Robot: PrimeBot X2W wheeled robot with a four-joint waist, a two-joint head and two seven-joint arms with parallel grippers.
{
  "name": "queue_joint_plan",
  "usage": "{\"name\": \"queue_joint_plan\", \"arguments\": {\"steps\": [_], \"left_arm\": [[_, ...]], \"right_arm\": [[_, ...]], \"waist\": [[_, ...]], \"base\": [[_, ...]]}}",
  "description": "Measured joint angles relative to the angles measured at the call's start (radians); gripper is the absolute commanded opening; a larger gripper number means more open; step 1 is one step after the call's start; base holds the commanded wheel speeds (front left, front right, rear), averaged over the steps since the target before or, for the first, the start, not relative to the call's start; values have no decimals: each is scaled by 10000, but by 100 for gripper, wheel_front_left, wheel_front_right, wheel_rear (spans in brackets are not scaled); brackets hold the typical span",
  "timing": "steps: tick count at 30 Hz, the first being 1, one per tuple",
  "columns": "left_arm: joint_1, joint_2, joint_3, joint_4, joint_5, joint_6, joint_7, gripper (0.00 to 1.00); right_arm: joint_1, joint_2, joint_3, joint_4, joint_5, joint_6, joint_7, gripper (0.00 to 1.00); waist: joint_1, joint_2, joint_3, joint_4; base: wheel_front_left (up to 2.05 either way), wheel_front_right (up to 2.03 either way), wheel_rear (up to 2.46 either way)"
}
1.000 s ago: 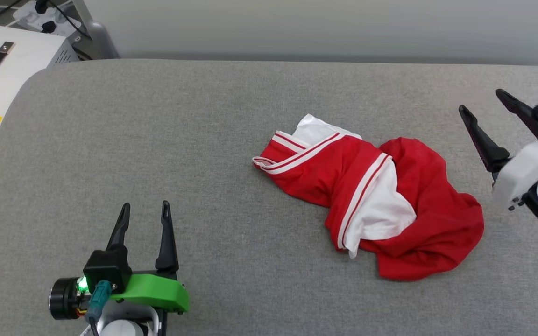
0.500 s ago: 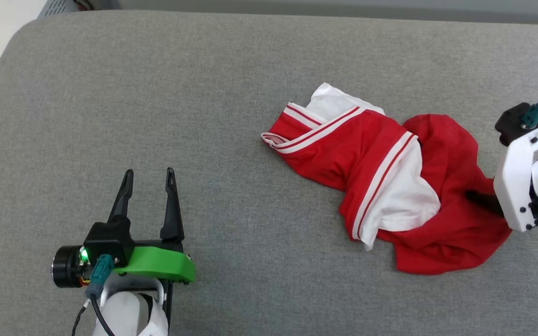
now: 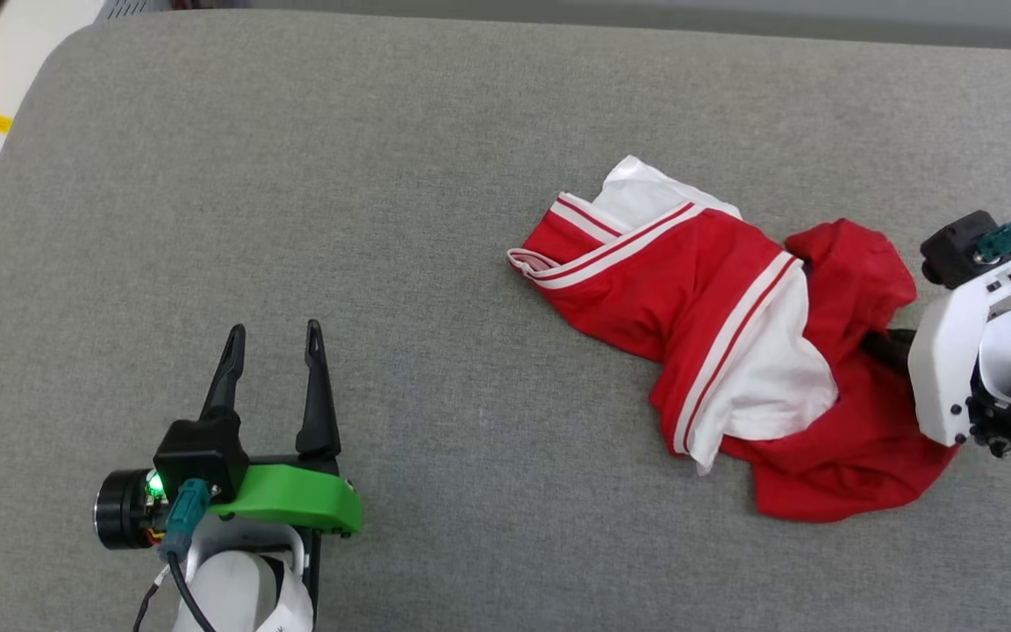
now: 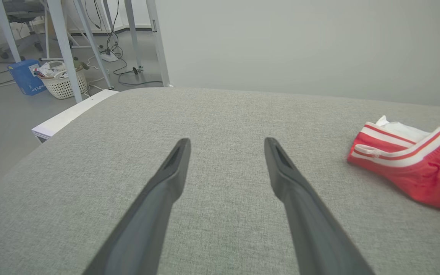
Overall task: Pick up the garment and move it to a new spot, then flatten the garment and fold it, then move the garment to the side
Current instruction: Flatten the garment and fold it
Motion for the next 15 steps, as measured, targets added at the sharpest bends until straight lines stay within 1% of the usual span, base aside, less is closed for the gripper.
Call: {"name": "queue_joint_plan", "arguments": {"steps": [2,4,7,9,12,15], "left_arm": [[138,0,67,10,13,-4,0,100],[328,0,90,10,48,-8,0,100],[576,-4,107,-6,100,-13,0,100],[707,-4,153,-8,109,-15,0,100],[838,-4,219,-48,180,-17,0,100],[899,-6,274,-92,238,-61,0,100]], "right_arm": [[41,-167,-203,-276,144,6,-539,0],[249,-614,-476,-608,209,4,-959,0],[1109,-1231,-836,-1091,291,4,-1363,0],[1892,-1452,-1141,-1340,443,4,-1569,0],[3209,-1588,-1695,-1526,639,4,-1825,0],[4622,-1432,-2238,-1482,1039,4,-1906,0]], "waist": [[0,0,-198,-84],[0,0,-437,-193],[0,0,-766,-337],[0,0,-959,-428],[0,0,-1203,-567],[0,0,-1346,-702]], "base": [[0,0,0],[0,0,0],[0,0,0],[0,0,0],[0,0,0],[0,0,0]]}}
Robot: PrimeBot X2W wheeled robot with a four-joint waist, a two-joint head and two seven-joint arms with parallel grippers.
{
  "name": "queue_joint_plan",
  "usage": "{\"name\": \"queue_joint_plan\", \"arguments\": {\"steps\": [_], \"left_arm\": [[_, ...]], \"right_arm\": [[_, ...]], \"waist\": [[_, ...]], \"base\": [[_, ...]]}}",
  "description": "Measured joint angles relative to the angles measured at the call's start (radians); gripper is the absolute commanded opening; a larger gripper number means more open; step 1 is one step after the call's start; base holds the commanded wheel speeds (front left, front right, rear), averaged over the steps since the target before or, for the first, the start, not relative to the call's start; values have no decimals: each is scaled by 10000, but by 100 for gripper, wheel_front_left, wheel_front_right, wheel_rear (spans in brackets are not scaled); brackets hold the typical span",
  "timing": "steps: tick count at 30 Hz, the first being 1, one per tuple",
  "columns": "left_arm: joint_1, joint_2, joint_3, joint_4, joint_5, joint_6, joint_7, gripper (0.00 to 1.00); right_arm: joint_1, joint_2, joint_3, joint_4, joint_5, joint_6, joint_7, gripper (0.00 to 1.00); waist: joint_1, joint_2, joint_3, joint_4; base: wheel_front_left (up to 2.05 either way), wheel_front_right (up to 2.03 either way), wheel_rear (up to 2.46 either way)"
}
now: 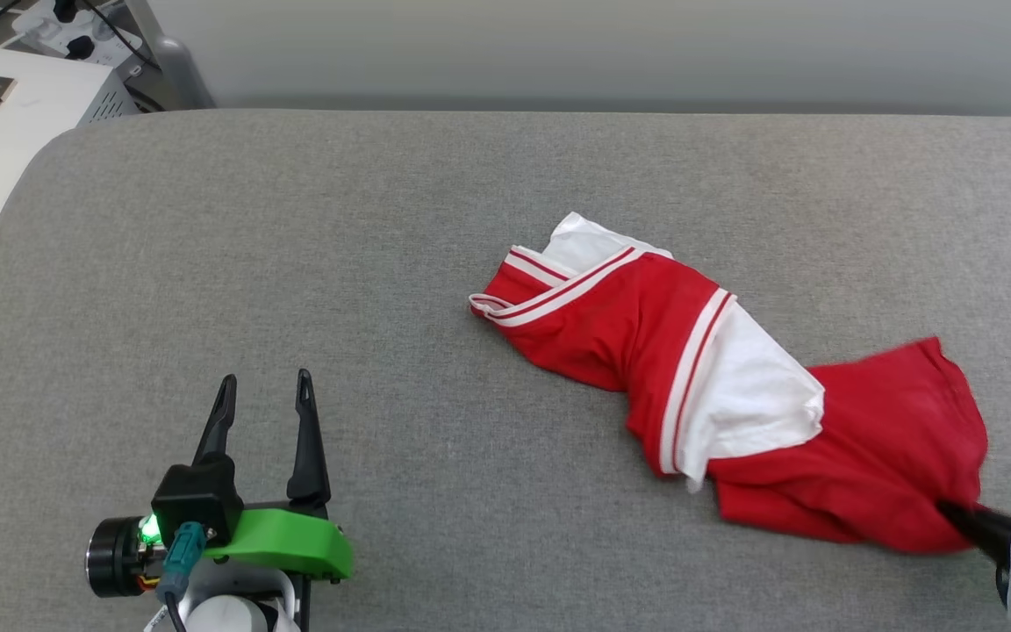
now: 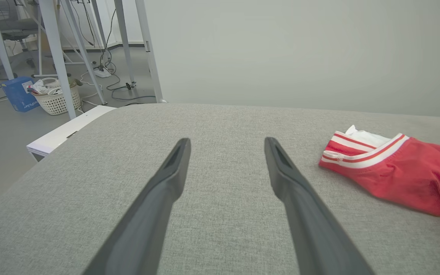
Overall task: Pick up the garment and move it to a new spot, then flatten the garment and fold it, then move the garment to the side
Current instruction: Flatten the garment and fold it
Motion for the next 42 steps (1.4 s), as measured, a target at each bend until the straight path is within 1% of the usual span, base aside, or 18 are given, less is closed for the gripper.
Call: {"name": "queue_joint_plan", "arguments": {"steps": [1,2,6,7,8,11,15,17,18,19,21,23,27,31,34,36,39,42], "left_arm": [[1,0,21,-6,23,-33,0,100],[0,-2,25,-6,25,-40,0,100],[-4,-4,0,12,25,-40,0,100],[-4,-4,-10,27,25,-40,0,100],[-4,-6,-17,35,25,-40,0,100],[3,-6,-27,63,29,-40,0,100],[39,-6,-12,61,73,-40,0,100],[47,-8,-4,44,105,-40,0,100],[57,-8,13,23,105,-40,0,100],[67,-10,15,4,105,-40,0,100],[68,-10,15,-21,105,-40,0,100],[63,-10,12,-63,107,-40,0,100],[4,-10,-17,-102,105,-40,0,100],[-167,-10,-148,-113,100,-38,0,100],[-403,-10,-322,-130,82,-25,0,100],[-572,-10,-410,-161,23,-12,0,100],[-816,-12,-579,-228,2,65,0,100],[-1017,-12,-660,-238,-86,102,0,100]], "right_arm": [[553,100,-86,119,-25,2,2,0],[1493,535,-420,539,150,2,96,0],[1737,968,-828,1045,-167,10,86,0],[1747,1110,-995,1137,-297,15,-13,23],[1747,1183,-1133,1156,-374,15,-107,100],[1771,1438,-1674,1007,-688,15,-627,100],[1785,1363,-2706,441,-1114,2,-1099,100],[1786,1239,-3292,-153,-1363,2,-1175,100],[1780,1120,-3799,-734,-1728,2,-1221,100],[1740,1062,-4036,-1126,-1925,2,-1218,100],[1500,1014,-4330,-1764,-2196,2,-1026,100],[1005,959,-4383,-2405,-2435,2,-541,100],[-306,777,-3766,-3172,-2692,2,763,100],[-1774,736,-2510,-3118,-2631,2,2673,100],[-2719,803,-1616,-2608,-2527,2,4036,100],[-3210,957,-1227,-2155,-2311,2,4631,100],[-3879,1254,-663,-1350,-2280,2,4963,100],[-4364,1603,-94,-368,-2293,2,5003,100]], "waist": [[0,0,-28,-46],[0,0,9,-67],[0,0,126,-42],[0,0,127,-47],[0,0,113,-52],[0,0,-1,-78],[0,0,-160,-112],[0,0,-219,-126],[0,0,-215,-124],[0,0,-198,-120],[0,0,-132,-105],[0,0,-30,-77],[0,0,215,-22],[0,0,497,75],[0,0,733,192],[0,0,894,281],[0,0,1175,433],[0,0,1482,595]], "base": [[0,0,0],[0,0,0],[0,0,0],[0,0,0],[0,0,0],[0,0,0],[0,0,0],[0,0,0],[0,0,0],[0,0,0],[0,0,0],[0,0,0],[0,0,0],[0,0,0],[0,0,0],[0,0,0],[0,0,0],[0,0,0]]}}
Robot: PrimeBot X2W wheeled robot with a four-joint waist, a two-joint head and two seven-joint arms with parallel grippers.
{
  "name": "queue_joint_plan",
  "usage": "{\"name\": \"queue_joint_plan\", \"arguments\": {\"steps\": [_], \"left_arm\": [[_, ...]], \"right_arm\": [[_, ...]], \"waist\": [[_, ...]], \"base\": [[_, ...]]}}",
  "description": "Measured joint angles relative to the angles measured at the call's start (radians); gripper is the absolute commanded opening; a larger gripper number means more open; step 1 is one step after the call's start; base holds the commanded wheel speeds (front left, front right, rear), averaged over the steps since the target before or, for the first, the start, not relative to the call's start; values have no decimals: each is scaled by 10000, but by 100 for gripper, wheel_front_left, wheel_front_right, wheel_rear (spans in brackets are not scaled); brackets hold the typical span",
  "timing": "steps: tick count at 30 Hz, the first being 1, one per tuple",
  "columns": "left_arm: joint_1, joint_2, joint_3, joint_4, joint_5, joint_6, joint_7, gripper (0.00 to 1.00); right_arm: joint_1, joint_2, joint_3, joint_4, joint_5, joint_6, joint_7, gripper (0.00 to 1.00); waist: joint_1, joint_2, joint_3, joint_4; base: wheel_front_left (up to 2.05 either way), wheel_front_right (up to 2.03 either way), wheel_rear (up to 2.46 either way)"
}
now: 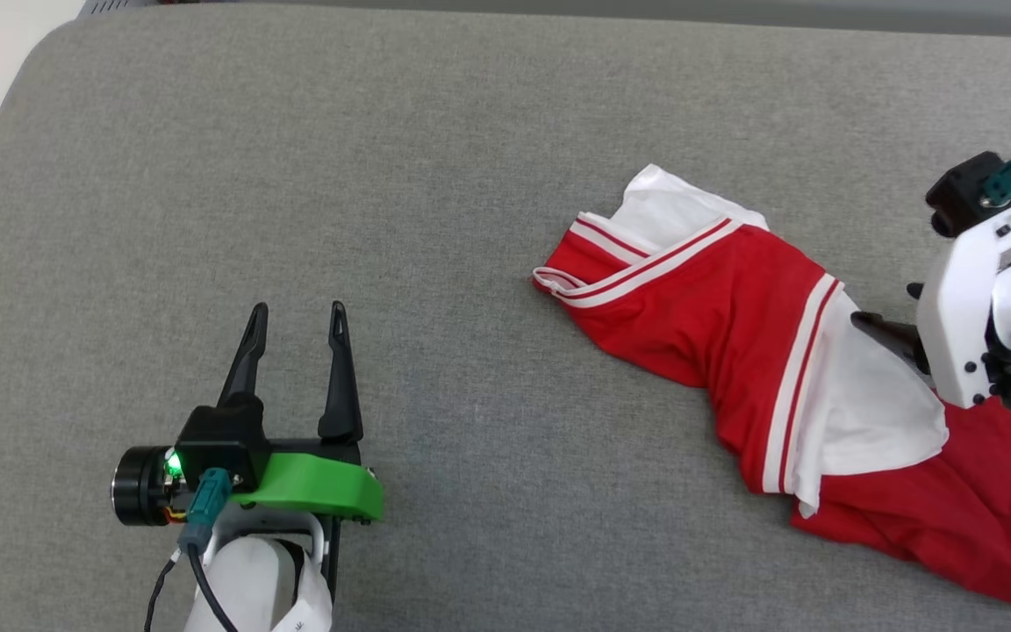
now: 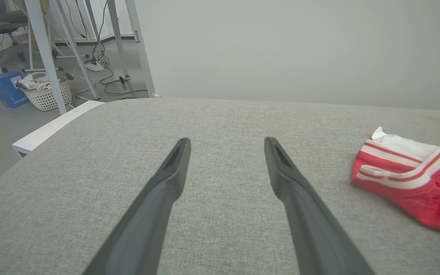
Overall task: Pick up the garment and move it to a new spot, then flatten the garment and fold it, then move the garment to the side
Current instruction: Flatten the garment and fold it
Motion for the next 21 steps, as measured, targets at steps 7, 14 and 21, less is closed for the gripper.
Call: {"name": "queue_joint_plan", "arguments": {"steps": [7,14,21], "left_arm": [[-189,-4,-198,8,-86,182,0,100],[-177,-2,12,75,-86,270,0,100],[4,-2,115,159,-82,244,0,100]], "right_arm": [[-534,303,1415,1774,-153,0,-268,100],[-768,125,1843,1990,370,0,-1946,0],[-505,-240,1918,447,1799,-4,-3530,0]], "waist": [[0,0,626,410],[0,0,692,579],[1,0,72,433]], "base": [[0,0,0],[0,0,0],[0,0,0]]}}
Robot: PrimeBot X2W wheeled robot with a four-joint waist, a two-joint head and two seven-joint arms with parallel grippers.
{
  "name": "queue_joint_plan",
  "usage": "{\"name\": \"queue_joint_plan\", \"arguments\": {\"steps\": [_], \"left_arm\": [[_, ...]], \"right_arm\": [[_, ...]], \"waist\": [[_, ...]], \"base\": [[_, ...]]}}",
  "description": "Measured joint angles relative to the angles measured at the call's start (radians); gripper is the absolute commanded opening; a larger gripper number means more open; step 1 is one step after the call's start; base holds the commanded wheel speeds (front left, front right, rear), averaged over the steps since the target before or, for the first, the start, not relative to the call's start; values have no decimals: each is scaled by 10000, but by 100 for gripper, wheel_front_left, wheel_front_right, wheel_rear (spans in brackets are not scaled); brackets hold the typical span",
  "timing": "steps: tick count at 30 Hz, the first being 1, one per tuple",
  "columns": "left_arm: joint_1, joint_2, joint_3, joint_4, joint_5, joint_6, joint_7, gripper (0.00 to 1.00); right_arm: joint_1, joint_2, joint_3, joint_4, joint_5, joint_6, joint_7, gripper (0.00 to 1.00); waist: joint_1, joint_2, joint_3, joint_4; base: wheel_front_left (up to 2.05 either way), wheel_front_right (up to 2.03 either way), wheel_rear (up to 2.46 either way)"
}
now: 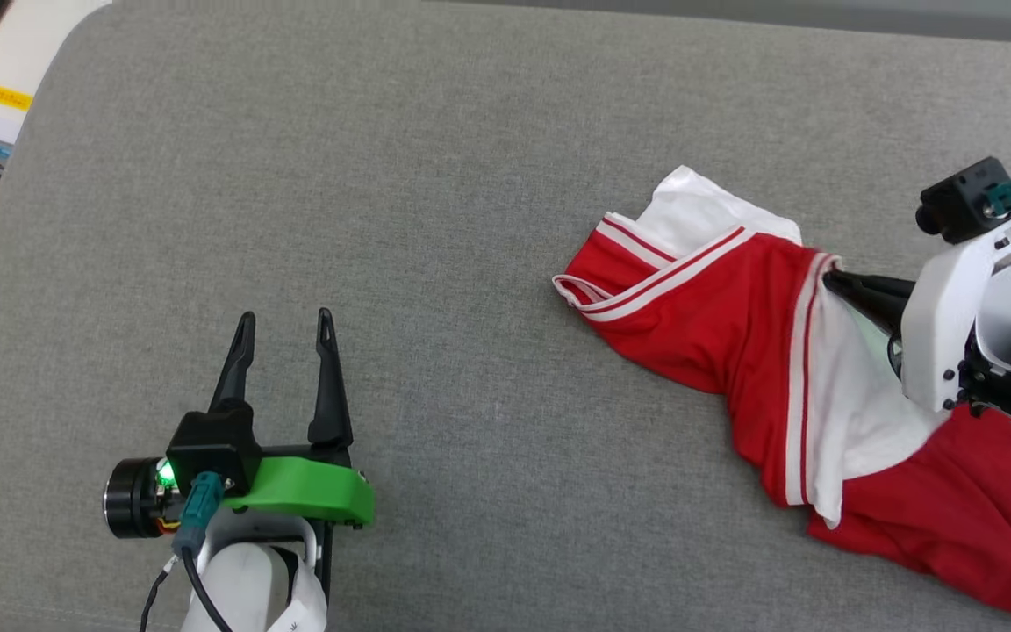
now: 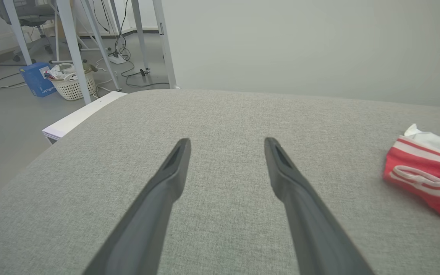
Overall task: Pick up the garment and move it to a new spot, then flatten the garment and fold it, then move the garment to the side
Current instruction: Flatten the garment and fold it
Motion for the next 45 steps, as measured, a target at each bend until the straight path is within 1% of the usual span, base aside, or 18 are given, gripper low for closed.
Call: {"name": "queue_joint_plan", "arguments": {"steps": [5,8,11,14,17,20,22,24,26,28,30,33,34,35,37,40,42,45], "left_arm": [[283,0,48,-25,27,-23,0,100],[385,0,58,-77,27,-29,0,100],[399,0,134,-138,27,-35,0,100],[407,2,222,-199,25,-33,0,100],[404,0,257,-240,19,-19,0,100],[390,0,282,-270,-2,-6,0,100],[381,0,313,-297,-10,21,0,100],[369,0,309,-301,-63,31,0,100],[366,2,290,-311,-79,73,0,100],[357,0,261,-316,-100,84,0,100],[354,0,259,-316,-132,113,0,100],[351,0,255,-301,-151,155,0,100],[350,0,249,-278,-151,155,0,100],[349,0,251,-244,-151,155,0,100],[351,0,286,-211,-150,155,0,100],[370,0,311,-167,-146,153,0,100],[404,0,385,-180,-130,153,0,100],[464,0,489,-198,-69,138,0,100]], "right_arm": [[-11,-485,-123,-1797,251,2,-211,0],[-93,-431,-128,-2617,257,2,-207,0],[-366,-19,-17,-3166,167,0,-77,0],[-716,838,267,-3258,-148,2,12,0],[-1071,1804,798,-2894,-407,2,27,0],[-1262,2690,1632,-2257,-602,2,98,0],[-1263,3262,2360,-1603,-604,2,127,0],[-1228,3653,3049,-951,-585,2,205,0],[-1165,3898,3902,-232,-627,2,288,0],[-1015,3977,4406,309,-690,2,362,0],[-682,4036,4573,717,-472,2,362,0],[-554,4115,4711,890,-686,8,167,0],[-554,4121,4734,880,-846,6,6,24],[-552,4125,4753,834,-895,6,-288,100],[-563,4067,4759,639,-895,4,-882,100],[-648,3722,4608,90,-928,6,-1822,100],[-804,3396,4255,-408,-901,6,-2339,100],[-1178,2853,3519,-947,-965,6,-2821,100]], "waist": [[-1,0,-541,-86],[-1,0,-781,-75],[-1,0,-877,31],[0,0,-835,160],[0,0,-693,257],[0,0,-535,372],[0,0,-421,452],[0,0,-331,531],[0,0,-219,593],[0,-1,-129,644],[0,0,-62,678],[0,0,-26,658],[0,0,-48,639],[0,0,-91,620],[0,0,-192,577],[0,0,-410,494],[0,0,-586,426],[-1,0,-805,304]], "base": [[0,0,0],[0,0,0],[0,0,0],[0,0,0],[0,0,0],[0,0,0],[0,0,0],[0,0,0],[0,0,0],[0,0,0],[0,0,0],[0,0,0],[0,0,0],[0,0,0],[0,0,0],[0,0,0],[0,0,0],[0,0,0]]}}
